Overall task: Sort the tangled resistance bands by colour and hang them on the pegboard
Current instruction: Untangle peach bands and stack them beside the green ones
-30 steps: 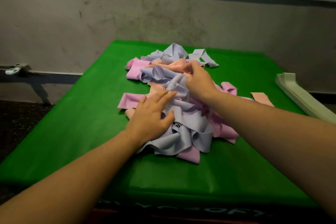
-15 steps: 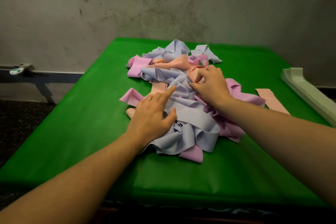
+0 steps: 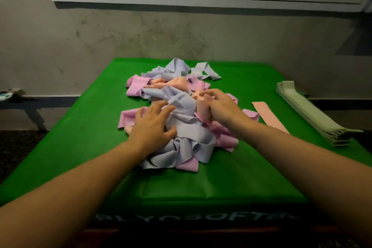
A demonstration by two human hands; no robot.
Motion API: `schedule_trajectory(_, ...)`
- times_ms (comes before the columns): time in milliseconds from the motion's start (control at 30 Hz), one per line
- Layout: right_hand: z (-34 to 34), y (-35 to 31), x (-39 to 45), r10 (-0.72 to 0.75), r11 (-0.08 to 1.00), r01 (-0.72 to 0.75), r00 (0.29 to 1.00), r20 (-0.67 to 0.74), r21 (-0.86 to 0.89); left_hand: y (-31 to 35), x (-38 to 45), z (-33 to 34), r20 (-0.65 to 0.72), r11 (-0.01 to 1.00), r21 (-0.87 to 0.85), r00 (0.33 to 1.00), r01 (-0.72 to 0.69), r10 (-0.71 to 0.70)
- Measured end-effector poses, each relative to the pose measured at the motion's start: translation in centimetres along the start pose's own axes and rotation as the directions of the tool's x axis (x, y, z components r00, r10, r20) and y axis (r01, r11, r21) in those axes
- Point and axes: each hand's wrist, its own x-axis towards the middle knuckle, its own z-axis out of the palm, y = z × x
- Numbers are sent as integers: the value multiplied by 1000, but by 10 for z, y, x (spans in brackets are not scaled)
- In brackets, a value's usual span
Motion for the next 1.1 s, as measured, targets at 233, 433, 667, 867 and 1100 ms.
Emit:
schedule_trajectory(233,-12,-6,-27,270,874,-354,923,273,334,62,-9,-39,38,936,-342,995,-78,97)
schedule_trajectory(433,-16,-5,-50,249,865,-338,931,268,372,87,-28,-32,60,908,-411,992,-76,110)
schedule_trajectory(667,-42,-13,-89,113,876,-187,976,187,444,97,-38,-30,118,809,-587,992,27,53)
schedule_trajectory(867,-72,-30,-126,36,768,-125,988,152,628,120,-47,-40,-70,675,-737,997,-41,-16)
schedule_trajectory(1100,-93,-36,-166,93,640,-198,979,180,742,146,-58,-68,214,329,-908,962,259,-167)
